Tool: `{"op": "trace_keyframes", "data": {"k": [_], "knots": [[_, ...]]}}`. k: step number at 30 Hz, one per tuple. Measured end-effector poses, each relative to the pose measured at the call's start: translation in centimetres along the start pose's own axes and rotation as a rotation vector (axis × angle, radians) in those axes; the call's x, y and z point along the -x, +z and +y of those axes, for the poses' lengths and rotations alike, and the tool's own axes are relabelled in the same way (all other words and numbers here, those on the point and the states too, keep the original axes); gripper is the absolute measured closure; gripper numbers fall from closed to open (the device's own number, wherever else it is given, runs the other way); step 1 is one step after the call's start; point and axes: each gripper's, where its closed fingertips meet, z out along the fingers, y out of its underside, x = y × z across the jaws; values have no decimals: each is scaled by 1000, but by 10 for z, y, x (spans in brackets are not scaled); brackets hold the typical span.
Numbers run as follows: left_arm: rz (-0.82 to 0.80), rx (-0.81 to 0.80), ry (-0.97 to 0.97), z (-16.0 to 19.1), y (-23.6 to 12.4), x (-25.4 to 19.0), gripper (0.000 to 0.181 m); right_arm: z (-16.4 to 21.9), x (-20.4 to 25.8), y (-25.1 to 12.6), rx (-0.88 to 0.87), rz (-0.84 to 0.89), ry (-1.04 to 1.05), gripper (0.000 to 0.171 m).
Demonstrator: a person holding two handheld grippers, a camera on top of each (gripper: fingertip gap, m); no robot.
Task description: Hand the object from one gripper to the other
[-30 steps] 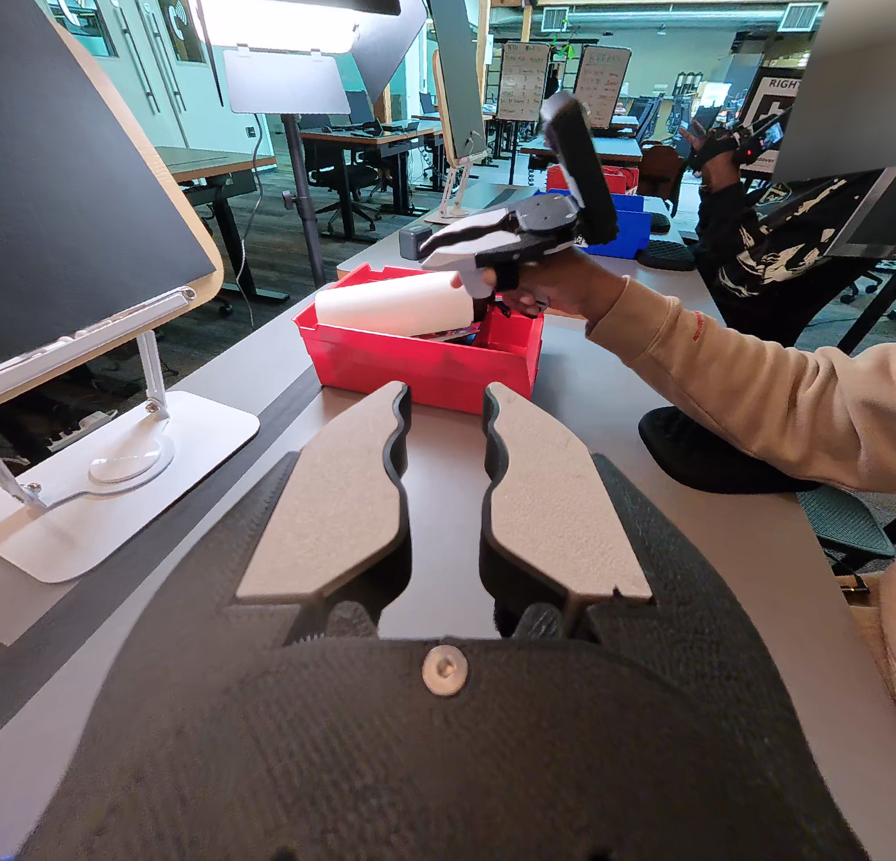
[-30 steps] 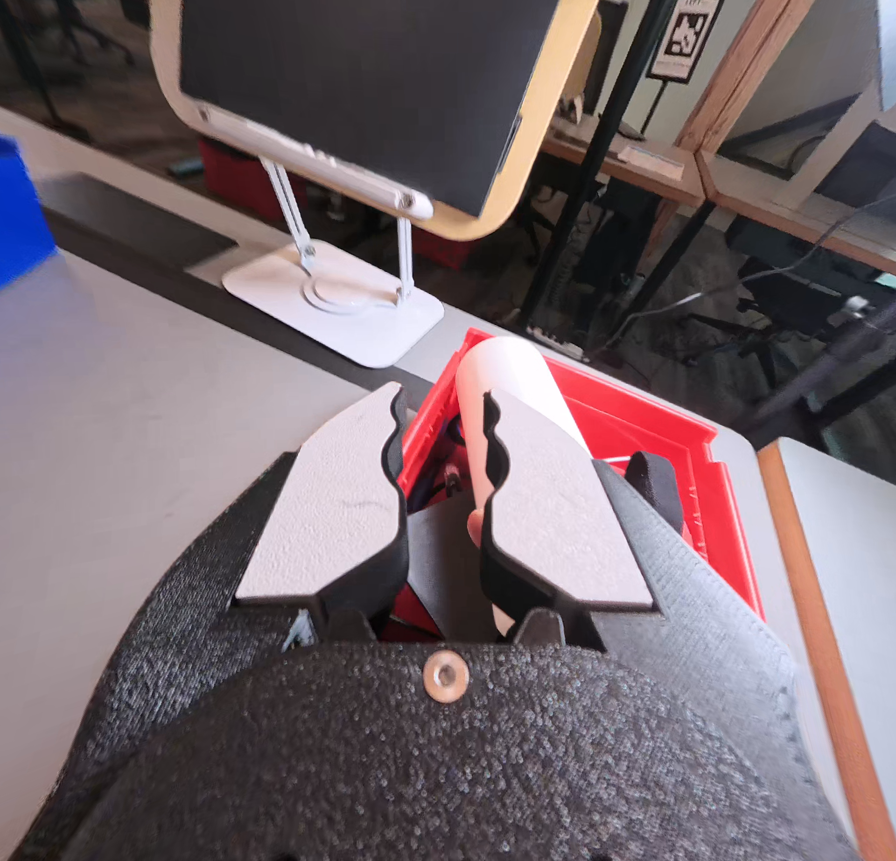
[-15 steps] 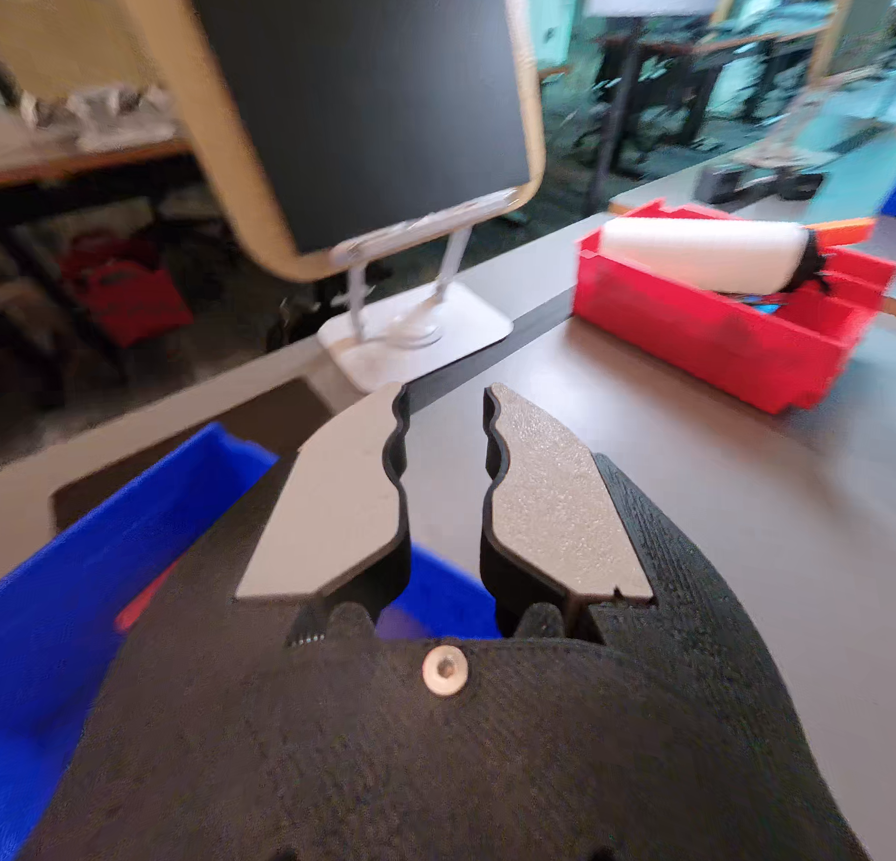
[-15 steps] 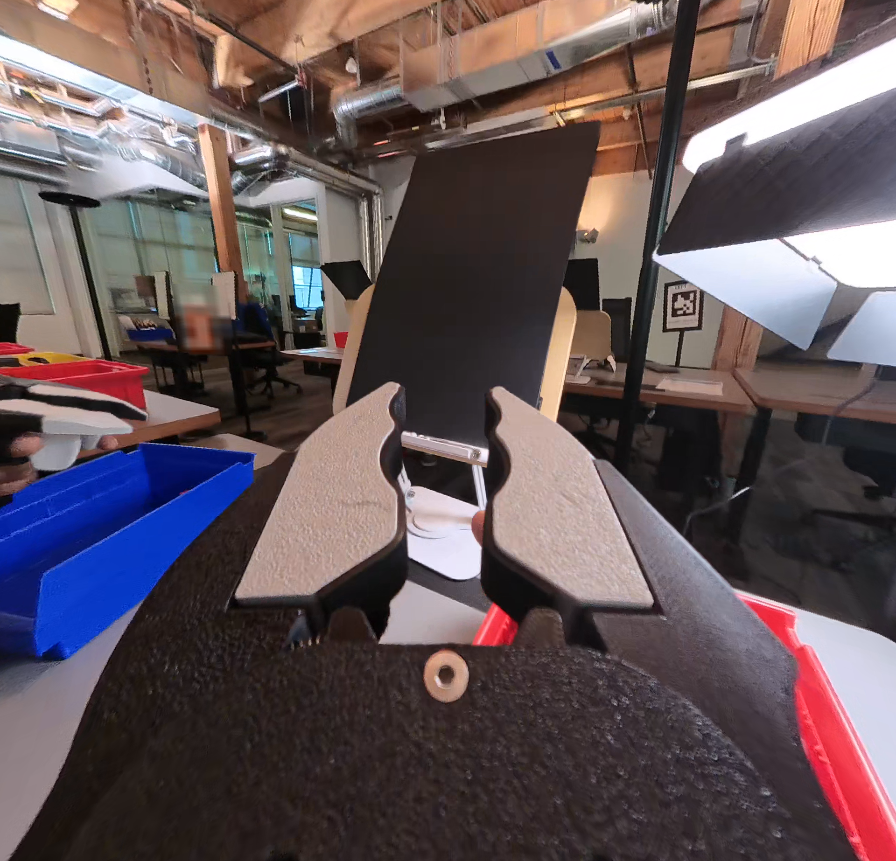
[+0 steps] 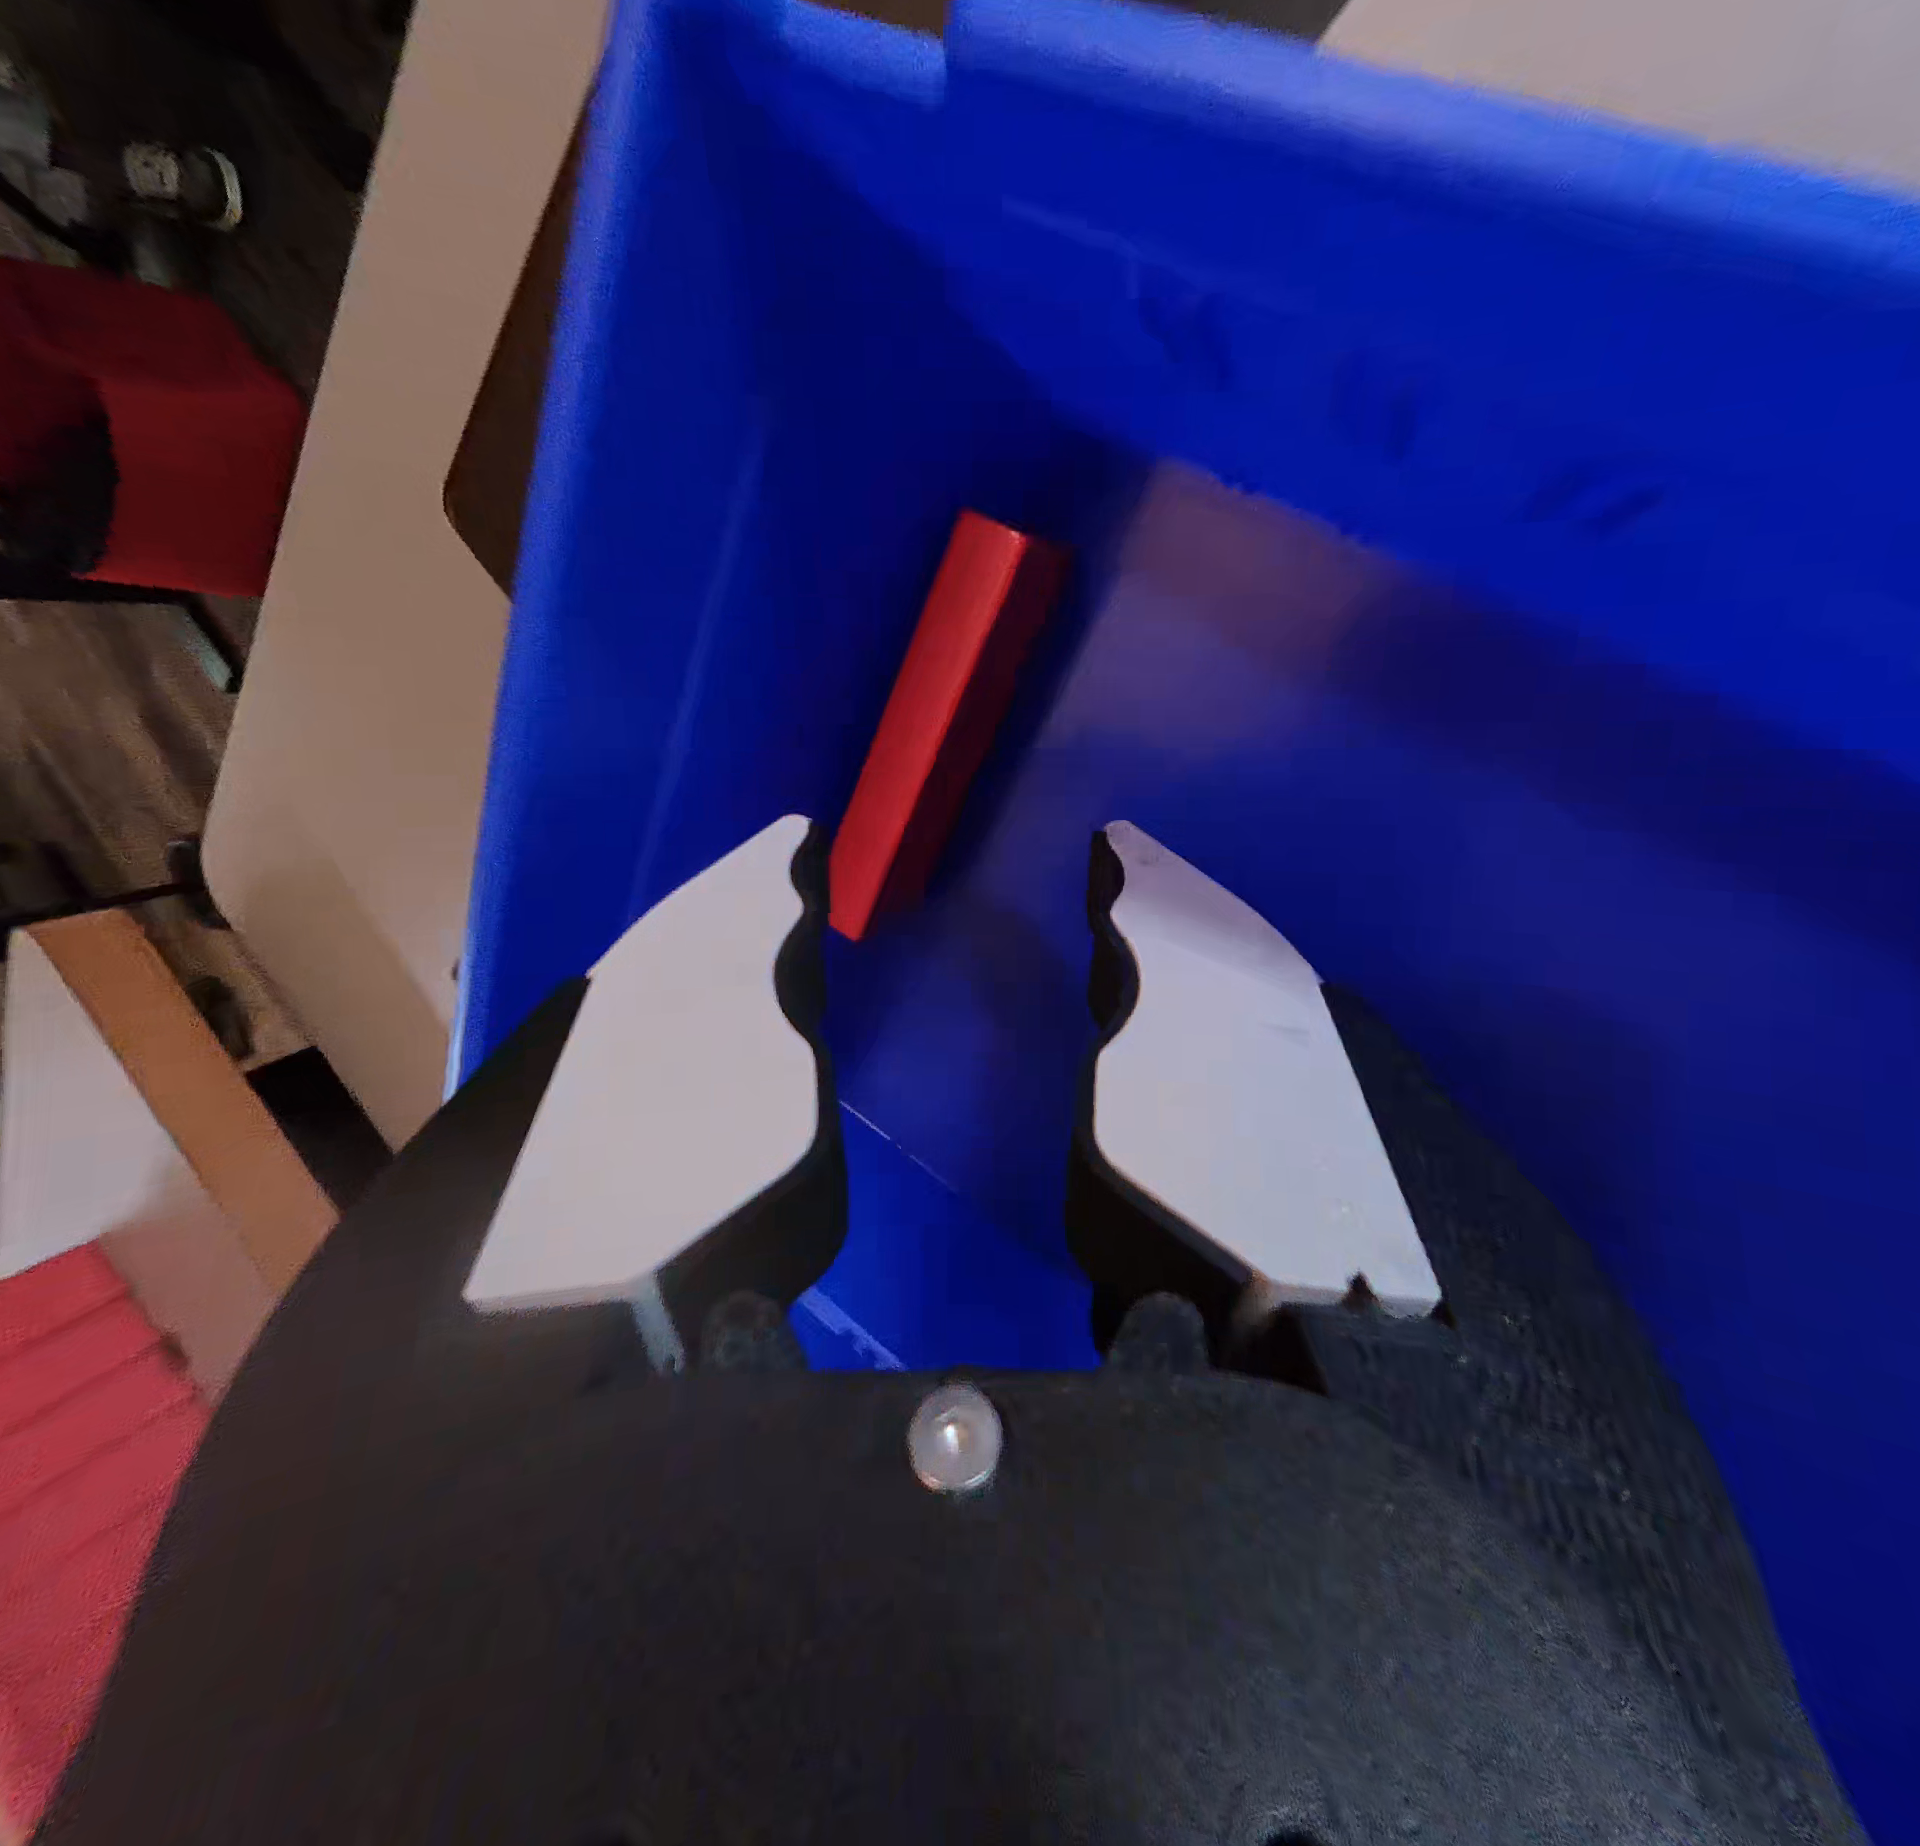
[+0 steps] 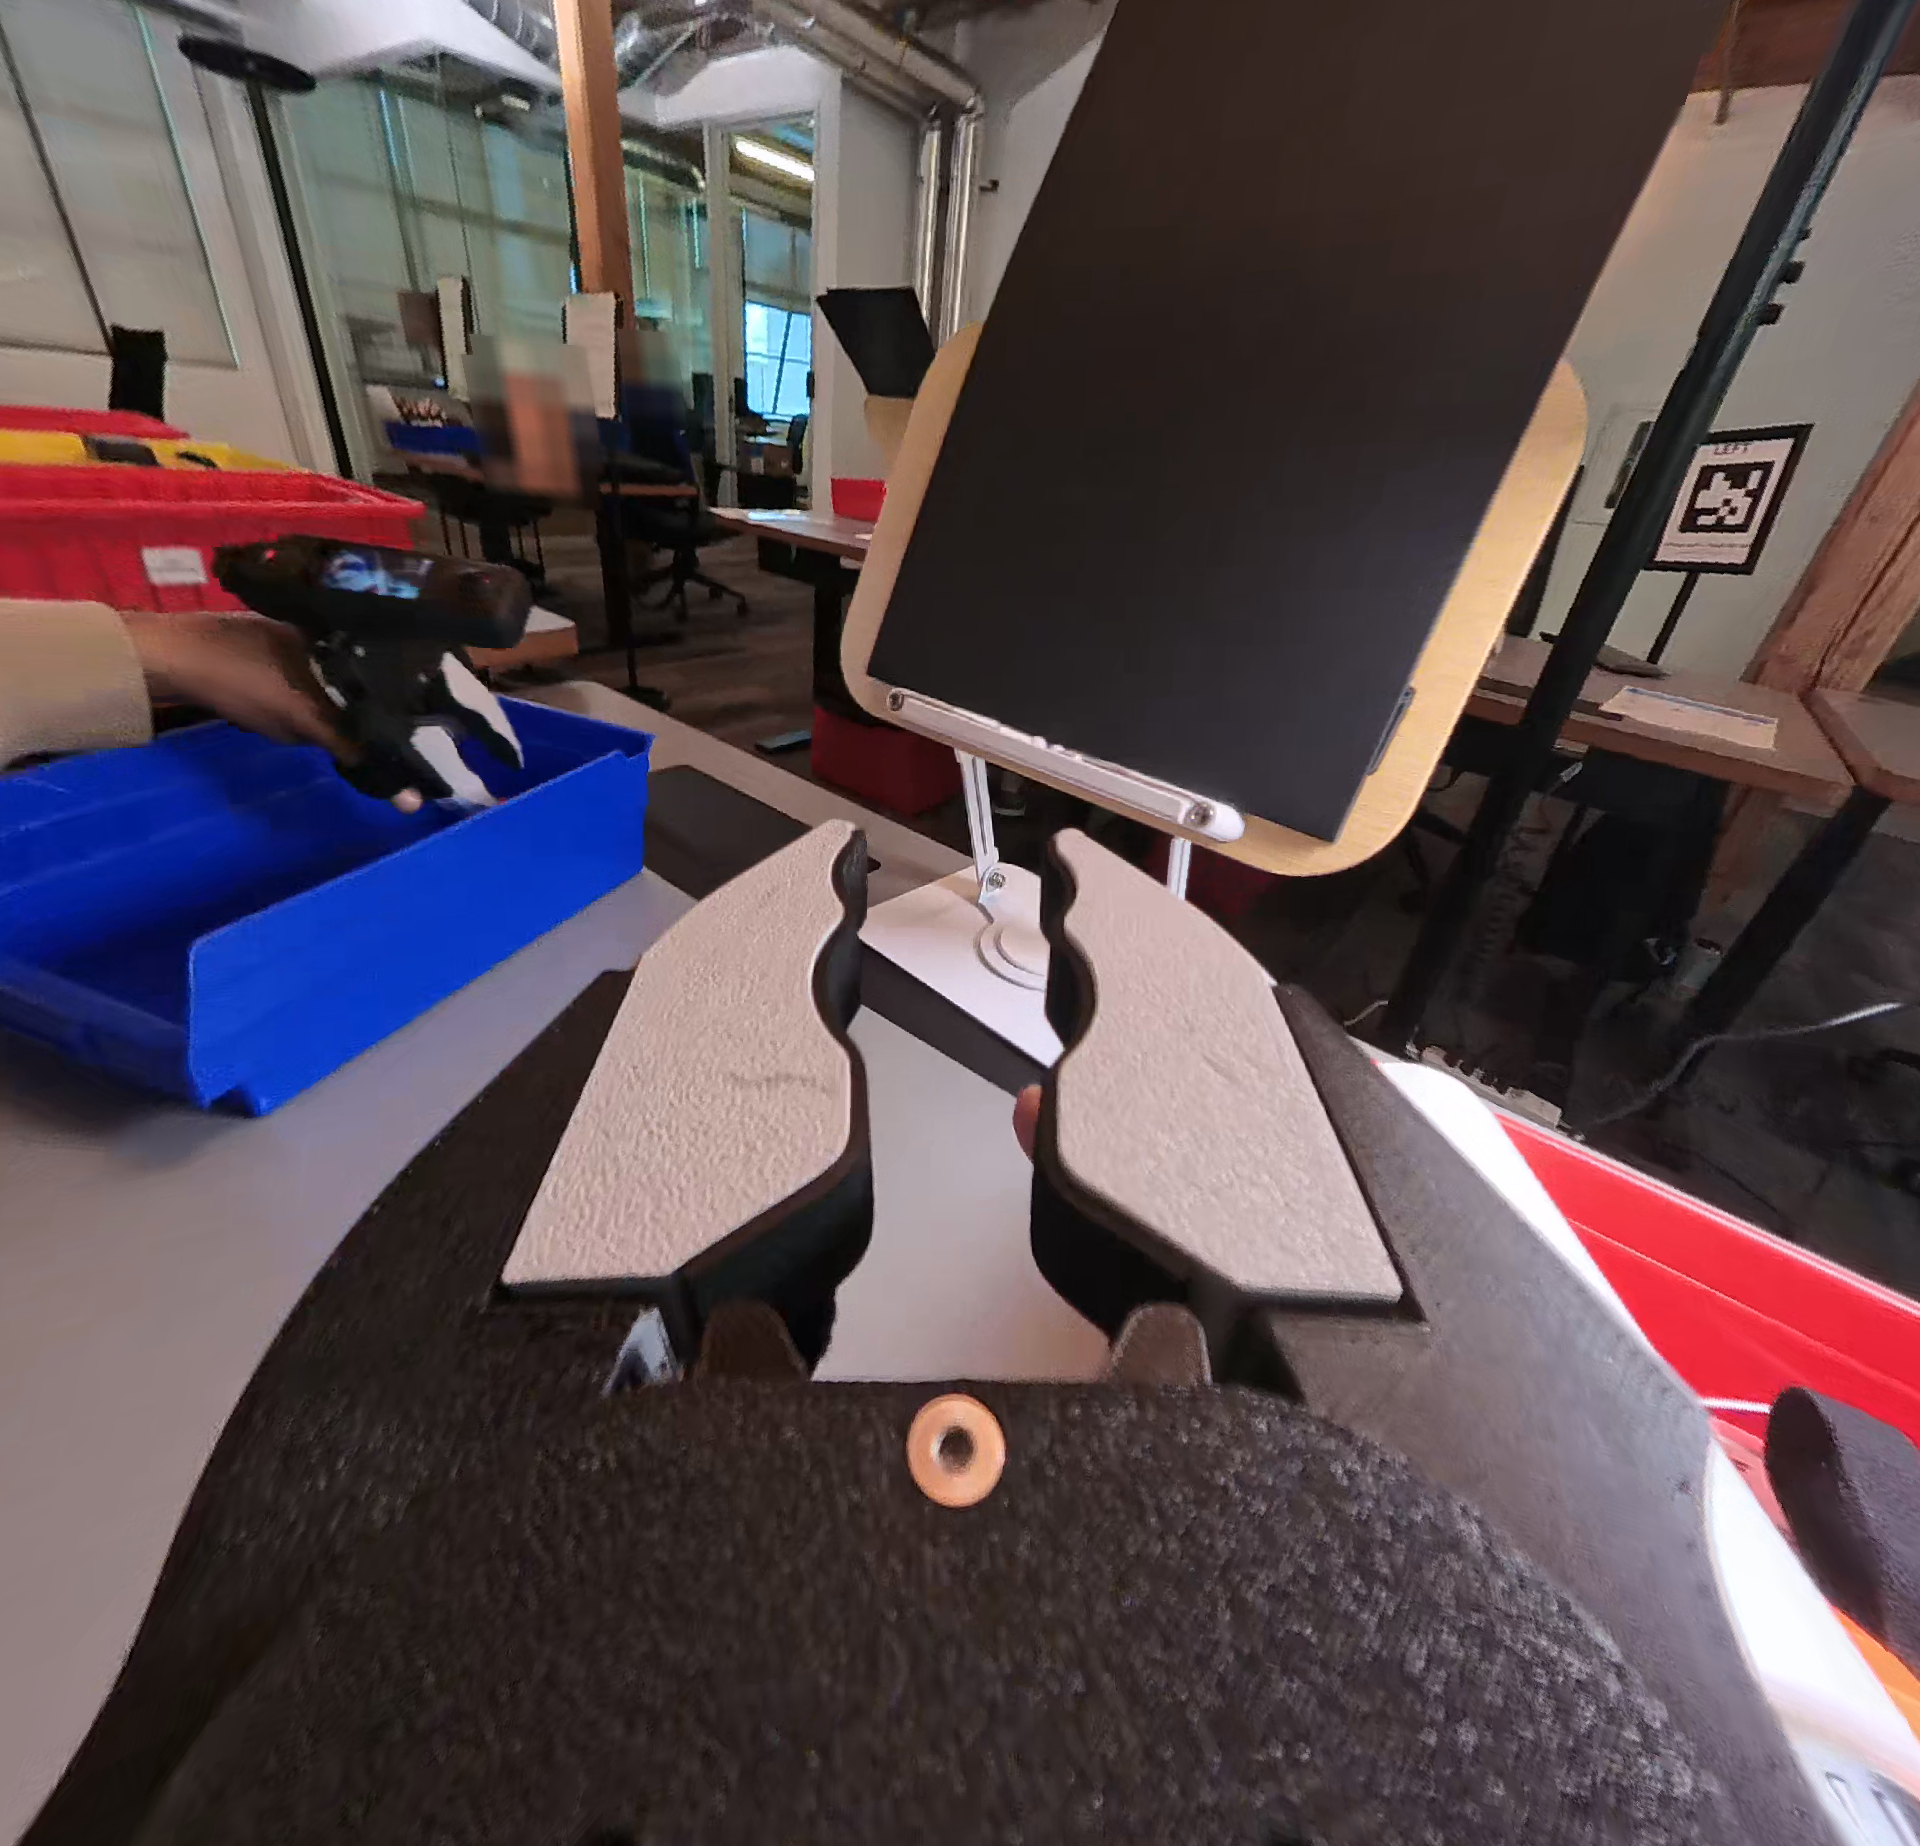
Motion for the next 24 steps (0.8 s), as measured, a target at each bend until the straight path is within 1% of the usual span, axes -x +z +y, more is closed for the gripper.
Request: {"op": "trace_keyframes", "data": {"k": [2,4,6,7,8,9,10,12,13,14,16,18,21,22,23,24], "knots": [[-24,39,61,3,16,2,129,4,1,2,18,-3,-13,140],[-19,67,117,7,29,0,133,8,1,3,26,-10,-8,140],[-60,51,162,5,36,3,132,11,-2,4,32,-14,8,141],[-90,54,181,4,37,7,140,13,-3,4,34,-16,18,141],[-135,55,207,4,35,13,159,14,-4,4,35,-18,28,141],[-162,55,235,3,33,16,165,15,-5,4,36,-18,38,141],[-140,50,253,3,29,15,170,16,-6,4,37,-18,44,141],[97,63,248,8,22,-16,180,16,-9,3,41,-10,43,142],[154,85,253,12,18,-24,180,16,-10,2,40,-7,39,142],[142,89,281,14,14,-24,180,14,-11,1,37,-5,38,142],[79,45,299,10,8,-16,168,11,-12,0,27,-3,41,143],[5,28,258,7,8,-3,155,9,-11,-1,21,-7,48,144],[-66,59,180,12,23,12,133,10,-7,1,24,-16,47,144],[-70,80,163,17,31,13,135,11,-5,1,30,-18,40,144],[-80,81,155,19,37,14,140,12,-4,2,35,-19,31,144],[-105,60,156,18,40,16,143,12,-3,2,41,-19,20,144]]}}
